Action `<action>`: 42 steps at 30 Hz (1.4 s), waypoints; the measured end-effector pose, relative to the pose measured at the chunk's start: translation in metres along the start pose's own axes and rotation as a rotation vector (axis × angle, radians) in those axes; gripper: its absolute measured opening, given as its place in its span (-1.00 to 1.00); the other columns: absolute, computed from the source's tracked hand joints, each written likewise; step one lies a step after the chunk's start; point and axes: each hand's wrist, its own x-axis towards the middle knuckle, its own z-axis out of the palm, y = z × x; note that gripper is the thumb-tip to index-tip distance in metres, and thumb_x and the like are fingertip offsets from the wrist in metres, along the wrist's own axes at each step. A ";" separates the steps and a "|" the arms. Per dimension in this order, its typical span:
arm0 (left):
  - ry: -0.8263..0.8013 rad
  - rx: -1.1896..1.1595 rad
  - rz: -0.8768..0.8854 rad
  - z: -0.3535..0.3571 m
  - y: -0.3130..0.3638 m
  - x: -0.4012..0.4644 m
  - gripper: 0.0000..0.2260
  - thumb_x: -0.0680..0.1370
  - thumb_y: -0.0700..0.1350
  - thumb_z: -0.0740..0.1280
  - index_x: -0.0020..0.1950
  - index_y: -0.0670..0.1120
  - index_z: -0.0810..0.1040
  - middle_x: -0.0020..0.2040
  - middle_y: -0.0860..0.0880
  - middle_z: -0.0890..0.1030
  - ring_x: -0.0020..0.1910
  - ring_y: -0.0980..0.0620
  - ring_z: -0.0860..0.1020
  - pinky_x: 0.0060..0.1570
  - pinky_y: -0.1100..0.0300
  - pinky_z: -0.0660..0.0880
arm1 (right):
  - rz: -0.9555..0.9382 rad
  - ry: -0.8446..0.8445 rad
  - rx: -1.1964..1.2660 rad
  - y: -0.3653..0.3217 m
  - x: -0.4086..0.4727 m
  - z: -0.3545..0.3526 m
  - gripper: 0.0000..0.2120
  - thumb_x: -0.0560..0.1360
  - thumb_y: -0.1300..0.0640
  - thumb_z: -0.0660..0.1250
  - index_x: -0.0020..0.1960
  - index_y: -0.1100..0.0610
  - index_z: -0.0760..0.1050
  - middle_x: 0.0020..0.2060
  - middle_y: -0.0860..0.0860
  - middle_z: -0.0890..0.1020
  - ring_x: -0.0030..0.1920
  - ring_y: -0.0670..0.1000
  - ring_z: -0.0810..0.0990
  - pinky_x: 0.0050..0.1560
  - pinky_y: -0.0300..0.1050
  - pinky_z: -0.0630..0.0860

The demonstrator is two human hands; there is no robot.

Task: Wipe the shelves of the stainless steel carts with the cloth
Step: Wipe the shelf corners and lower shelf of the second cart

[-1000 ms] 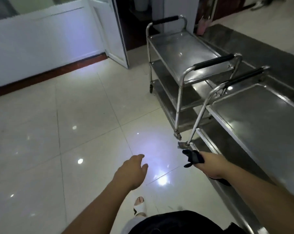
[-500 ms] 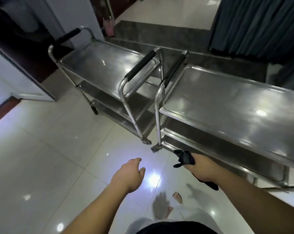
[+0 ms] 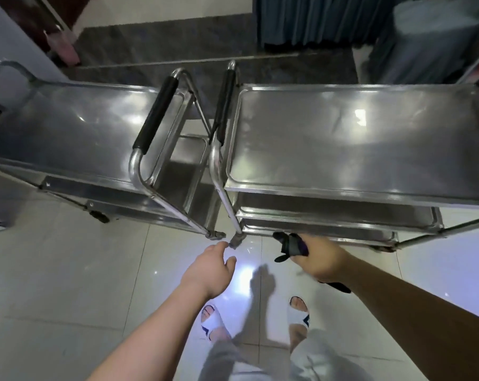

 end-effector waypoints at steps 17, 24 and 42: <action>0.131 -0.217 0.100 0.064 -0.108 0.205 -0.56 0.67 0.01 0.29 0.52 -0.08 0.40 0.42 -0.05 0.56 0.29 -0.02 0.57 0.23 0.16 0.45 | 0.156 0.177 0.135 0.047 0.174 0.138 -0.69 0.55 -0.28 0.14 0.12 -0.15 0.51 -0.35 -0.05 0.68 -0.37 -0.03 0.66 -0.25 -0.12 0.55; 0.359 -0.346 0.187 0.127 -0.134 0.307 -0.46 0.66 0.06 0.32 0.62 -0.02 0.30 0.52 0.01 0.46 0.42 0.06 0.48 0.35 0.16 0.40 | 0.048 0.409 0.222 0.097 0.287 0.161 -0.85 0.59 -0.08 0.30 -0.07 -0.02 0.50 -0.36 -0.13 0.58 -0.31 -0.15 0.55 -0.34 -0.34 0.38; 0.930 -0.613 0.749 0.194 -0.140 0.421 -0.80 0.68 -0.09 0.31 0.30 0.02 0.58 0.02 0.29 0.65 0.03 0.28 0.63 -0.02 0.52 0.42 | -0.527 0.417 -0.727 0.164 0.426 0.235 -0.22 0.53 -0.32 0.18 0.65 -0.16 -0.03 0.64 -0.23 0.03 0.63 -0.10 -0.04 0.60 -0.05 -0.09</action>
